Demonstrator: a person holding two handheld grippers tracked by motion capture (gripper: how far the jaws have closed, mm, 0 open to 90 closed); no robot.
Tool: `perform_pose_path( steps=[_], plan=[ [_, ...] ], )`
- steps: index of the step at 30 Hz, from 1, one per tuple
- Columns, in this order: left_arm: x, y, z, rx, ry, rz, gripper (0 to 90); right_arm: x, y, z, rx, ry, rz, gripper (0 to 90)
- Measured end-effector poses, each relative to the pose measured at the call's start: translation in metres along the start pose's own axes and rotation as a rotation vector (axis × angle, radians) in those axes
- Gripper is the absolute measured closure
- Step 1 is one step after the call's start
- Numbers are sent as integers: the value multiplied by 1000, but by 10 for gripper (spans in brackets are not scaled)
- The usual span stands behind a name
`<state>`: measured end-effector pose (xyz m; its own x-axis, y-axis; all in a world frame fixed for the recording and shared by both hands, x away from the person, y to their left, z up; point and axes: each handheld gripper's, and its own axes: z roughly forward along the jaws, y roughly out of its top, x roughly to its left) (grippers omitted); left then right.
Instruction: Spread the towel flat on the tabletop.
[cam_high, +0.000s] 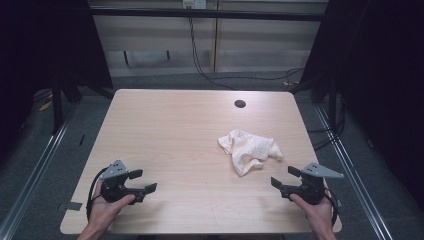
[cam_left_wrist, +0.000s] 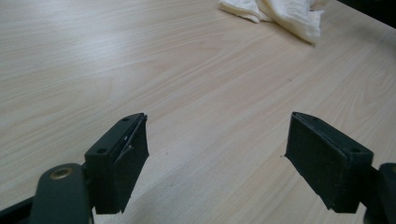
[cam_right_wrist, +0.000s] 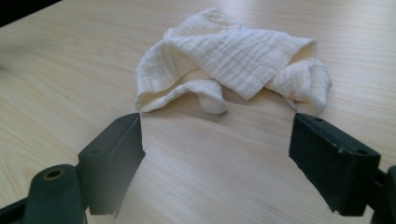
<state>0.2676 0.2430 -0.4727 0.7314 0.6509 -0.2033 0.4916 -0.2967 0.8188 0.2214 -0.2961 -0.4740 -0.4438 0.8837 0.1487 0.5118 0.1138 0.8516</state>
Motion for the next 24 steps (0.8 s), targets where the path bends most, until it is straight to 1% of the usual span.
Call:
perform_pose_path(
  steps=[1, 2, 3, 4, 5, 6, 7, 8, 9, 10, 11, 12, 13, 15, 16, 18, 20, 22, 23, 24],
  plan=[
    [-1, 0, -2, -5, -4, 9, 205, 2, 3, 0, -3, -21, -16, 143],
    [-2, 0, -3, -8, -7, 9, 205, 3, 5, -1, -17, -36, -9, 148],
    [-2, -1, -4, -13, -11, 7, 205, 4, 7, -2, -40, -30, 2, 178],
    [-2, -1, -4, -13, -11, 7, 205, 4, 7, -2, -40, -30, 2, 178],
    [-1, -1, -4, -10, -8, 10, 205, 7, 11, -5, -49, -6, -18, 271],
    [0, -2, -5, -6, -10, 4, 205, 7, 14, -5, -41, 12, -18, 286],
    [1, -1, -5, -10, -7, 0, 205, 8, 16, -5, -34, 22, -11, 327],
    [1, -1, -5, -10, -7, 0, 205, 8, 16, -5, -34, 22, -11, 327],
    [2, -1, -5, -9, -7, 0, 205, 7, 20, -2, 8, 34, -17, 356],
    [2, -1, -5, -9, -7, 0, 205, 7, 20, -2, 8, 34, -17, 356],
    [2, 0, -5, -12, -7, -4, 205, 7, 21, 2, 23, 55, -8, 383],
    [2, 0, -5, -13, -9, -4, 205, 7, 22, 4, 25, 59, 7, 399],
    [2, 0, -4, -9, -8, 0, 205, 7, 24, 6, 34, 66, 0, 440],
    [2, -1, -4, -8, -11, -1, 205, 7, 29, 10, 51, 67, -29, 434],
    [2, -1, -4, -8, -11, -1, 205, 7, 29, 10, 51, 67, -29, 434],
    [2, -1, -4, -8, -12, -1, 205, 4, 37, 17, 67, 59, -40, 455],
    [1, -1, -5, -8, -7, -1, 205, 1, 42, 22, 57, 62, -38, 453],
    [2, -2, -6, -12, -10, -3, 206, -2, 47, 28, 79, 44, -29, 389],
    [2, -2, -6, -15, -10, -6, 206, -4, 50, 31, 95, 47, -25, 373],
    [2, -1, -6, -13, -11, -5, 206, -5, 53, 34, 102, 63, -20, 352]
  ],
)
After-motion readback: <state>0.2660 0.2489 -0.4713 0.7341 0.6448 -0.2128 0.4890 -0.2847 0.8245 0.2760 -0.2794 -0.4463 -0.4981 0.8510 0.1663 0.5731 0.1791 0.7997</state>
